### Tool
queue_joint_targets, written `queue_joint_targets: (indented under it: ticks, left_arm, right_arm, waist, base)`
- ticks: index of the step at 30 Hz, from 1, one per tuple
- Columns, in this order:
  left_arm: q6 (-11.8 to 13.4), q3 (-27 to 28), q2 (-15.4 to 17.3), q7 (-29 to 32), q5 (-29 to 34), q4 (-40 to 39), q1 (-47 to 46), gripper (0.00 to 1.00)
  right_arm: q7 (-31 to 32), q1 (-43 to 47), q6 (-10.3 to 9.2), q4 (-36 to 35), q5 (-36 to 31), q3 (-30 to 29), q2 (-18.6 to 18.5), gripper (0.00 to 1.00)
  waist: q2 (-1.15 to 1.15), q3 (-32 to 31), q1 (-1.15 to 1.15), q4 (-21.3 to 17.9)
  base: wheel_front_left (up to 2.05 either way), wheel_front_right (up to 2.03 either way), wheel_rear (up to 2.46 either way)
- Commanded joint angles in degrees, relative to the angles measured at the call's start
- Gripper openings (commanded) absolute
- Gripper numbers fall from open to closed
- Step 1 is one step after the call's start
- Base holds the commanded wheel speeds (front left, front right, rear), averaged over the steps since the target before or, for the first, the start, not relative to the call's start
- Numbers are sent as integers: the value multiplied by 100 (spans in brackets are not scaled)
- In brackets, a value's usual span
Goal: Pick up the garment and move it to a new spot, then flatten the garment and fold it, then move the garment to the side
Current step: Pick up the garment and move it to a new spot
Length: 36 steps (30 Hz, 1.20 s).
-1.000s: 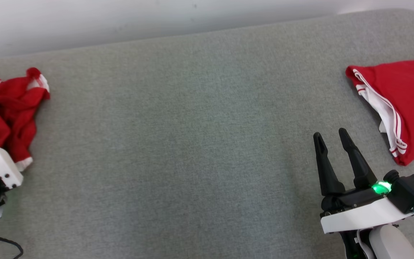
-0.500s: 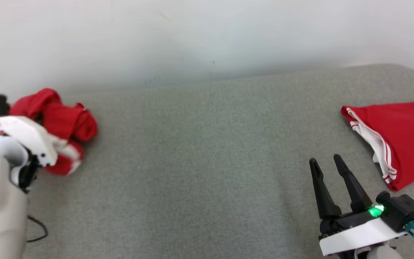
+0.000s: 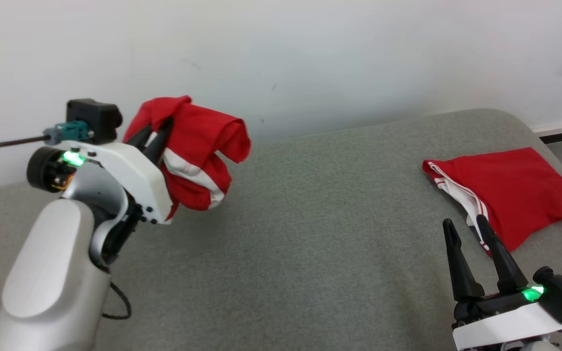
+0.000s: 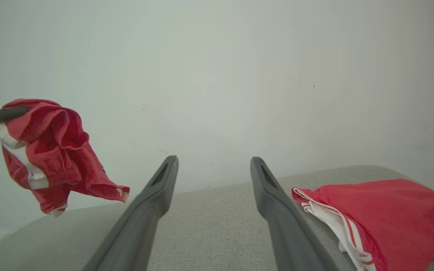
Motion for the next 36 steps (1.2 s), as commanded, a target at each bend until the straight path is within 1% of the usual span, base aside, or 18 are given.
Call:
queue_joint_targets:
  ticks: [1, 6, 8, 10, 12, 14, 19, 20, 21, 22, 23, 24, 25, 26, 31, 33, 36]
  left_arm:
    - [22, -23, -36, 46, -28, -208, 109, 0]
    - [106, -256, -268, 357, -100, -1322, 422, 0]
    - [140, -452, -404, 464, -93, -1524, 611, 0]
    - [161, -620, -501, 479, -74, -1558, 786, 0]
    - [165, -832, -607, 363, 41, -1420, 954, 0]
    - [169, -1067, -742, 89, 203, -1135, 1112, 0]
    - [133, -1522, -1138, -579, 326, 5, 1299, 0]
    - [140, -1573, -1212, -757, 343, 252, 1272, 3]
    - [137, -1650, -1271, -918, 343, 520, 1260, 14]
    - [130, -1713, -1313, -1038, 329, 751, 1242, 13]
    - [126, -1774, -1348, -1152, 332, 983, 1197, 15]
    - [122, -1835, -1381, -1256, 335, 1184, 1136, 31]
    - [121, -1885, -1412, -1346, 316, 1361, 1076, 64]
    - [120, -1937, -1434, -1428, 288, 1507, 1017, 100]
    - [105, -2144, -1465, -1848, 96, 1822, 780, 100]
    - [110, -2208, -1469, -1991, -6, 1780, 718, 100]
    - [130, -2274, -1471, -2241, -183, 1490, 661, 100]
  right_arm:
    - [-15, 80, -12, -18, -51, -16, -36, 100]
    - [-15, 73, -12, -77, -40, -25, -64, 100]
    - [-15, 52, -12, -87, -22, -3, -61, 100]
    - [-15, 14, -12, -85, 3, 26, -38, 100]
    - [-15, -11, -12, -70, 21, 60, -11, 100]
    - [-15, -37, -12, -45, 34, 96, 10, 100]
    - [-15, -134, -12, 15, 69, 208, 57, 100]
    - [-15, -144, -12, 28, 66, 221, 57, 100]
    - [-15, -150, -12, 50, 66, 247, 59, 100]
    - [-15, -163, -12, 65, 65, 272, 62, 100]
    - [-15, -180, -12, 74, 63, 288, 67, 100]
    - [-15, -196, -12, 84, 65, 303, 72, 100]
    - [-15, -211, -12, 99, 68, 313, 75, 100]
    - [-15, -219, -12, 107, 67, 305, 75, 100]
    - [-15, -155, -12, 147, 63, 262, 61, 100]
    - [-15, -114, -12, 146, 52, 227, 49, 100]
    - [-15, -35, -12, 121, 36, 164, 11, 100]
  waist:
    - [0, -29, 0, -142]
    - [0, 18, 0, -430]
    - [0, 80, 0, -536]
    - [0, 145, 0, -640]
    - [0, 210, 0, -730]
    - [0, 285, 0, -804]
    - [0, 438, 0, -929]
    - [0, 460, 0, -931]
    - [0, 478, 0, -932]
    - [0, 496, 0, -933]
    - [0, 511, 0, -930]
    - [0, 521, 0, -921]
    - [0, 528, 0, -907]
    - [0, 529, 0, -881]
    - [0, 440, 0, -648]
    - [0, 378, 0, -527]
    - [0, 274, 0, -303]
  base:
    - [0, 0, 0]
    - [0, 0, 0]
    - [0, 0, 0]
    - [0, 0, 0]
    - [0, 0, 0]
    - [0, 0, 0]
    - [0, 0, 0]
    - [0, 0, 0]
    - [0, 0, 0]
    - [0, 0, 0]
    - [0, 0, 0]
    - [0, 0, 0]
    - [0, 0, 0]
    - [0, 0, 0]
    - [0, 0, 0]
    - [0, 0, 0]
    - [0, 0, 0]
